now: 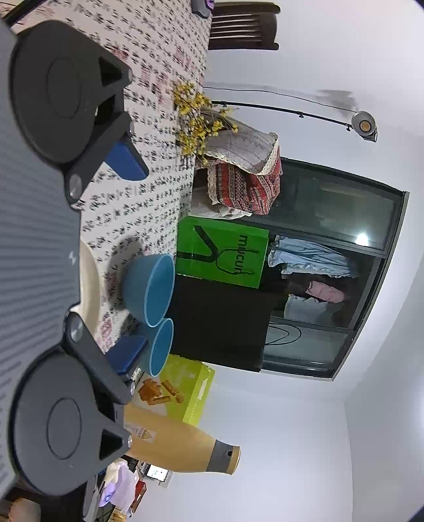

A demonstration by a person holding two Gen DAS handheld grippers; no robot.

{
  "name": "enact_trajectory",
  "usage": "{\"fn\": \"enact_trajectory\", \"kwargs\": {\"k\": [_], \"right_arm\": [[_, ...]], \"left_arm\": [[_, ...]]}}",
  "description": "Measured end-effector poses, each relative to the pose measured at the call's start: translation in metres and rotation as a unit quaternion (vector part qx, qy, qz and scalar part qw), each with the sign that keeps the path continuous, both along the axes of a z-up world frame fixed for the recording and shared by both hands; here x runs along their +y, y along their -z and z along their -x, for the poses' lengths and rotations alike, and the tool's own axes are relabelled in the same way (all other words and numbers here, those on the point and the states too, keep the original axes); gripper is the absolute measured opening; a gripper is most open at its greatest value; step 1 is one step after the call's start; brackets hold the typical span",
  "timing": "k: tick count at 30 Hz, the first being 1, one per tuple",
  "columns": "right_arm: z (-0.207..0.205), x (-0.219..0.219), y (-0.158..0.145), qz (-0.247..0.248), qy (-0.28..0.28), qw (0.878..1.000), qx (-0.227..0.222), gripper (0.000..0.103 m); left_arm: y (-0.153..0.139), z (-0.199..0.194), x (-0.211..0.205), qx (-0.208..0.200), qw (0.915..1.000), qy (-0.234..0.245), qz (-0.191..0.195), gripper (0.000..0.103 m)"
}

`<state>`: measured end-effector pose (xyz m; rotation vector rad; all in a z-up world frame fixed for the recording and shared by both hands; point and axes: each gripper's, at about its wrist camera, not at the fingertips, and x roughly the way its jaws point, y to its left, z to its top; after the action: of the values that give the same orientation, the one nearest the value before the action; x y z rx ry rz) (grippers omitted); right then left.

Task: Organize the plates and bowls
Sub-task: 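Move both open grippers past the plates toward the two blue bowls by the thermos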

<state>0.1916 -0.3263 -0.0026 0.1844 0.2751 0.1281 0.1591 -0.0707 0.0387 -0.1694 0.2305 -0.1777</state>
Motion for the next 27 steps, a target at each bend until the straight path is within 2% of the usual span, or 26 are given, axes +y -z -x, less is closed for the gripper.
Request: {"fn": "enact_trajectory", "kwargs": {"k": [14,21,27], "right_arm": [[-0.045,-0.008,-0.033,-0.012,0.009,1.000,-0.015,0.103],[-0.075,-0.012,-0.048,-0.017,0.016,1.000,-0.013,0.103],[-0.106,-0.014,-0.056,-0.022,0.024,0.999,-0.007,0.103]], "left_arm": [[-0.038,-0.057,-0.021,0.016,0.9998,0.011,0.008,0.103],[-0.044,-0.096,-0.018,0.058,0.9978,0.007,0.032,0.103],[-0.050,-0.131,-0.013,0.073,0.9963,-0.011,0.044,0.103]]}}
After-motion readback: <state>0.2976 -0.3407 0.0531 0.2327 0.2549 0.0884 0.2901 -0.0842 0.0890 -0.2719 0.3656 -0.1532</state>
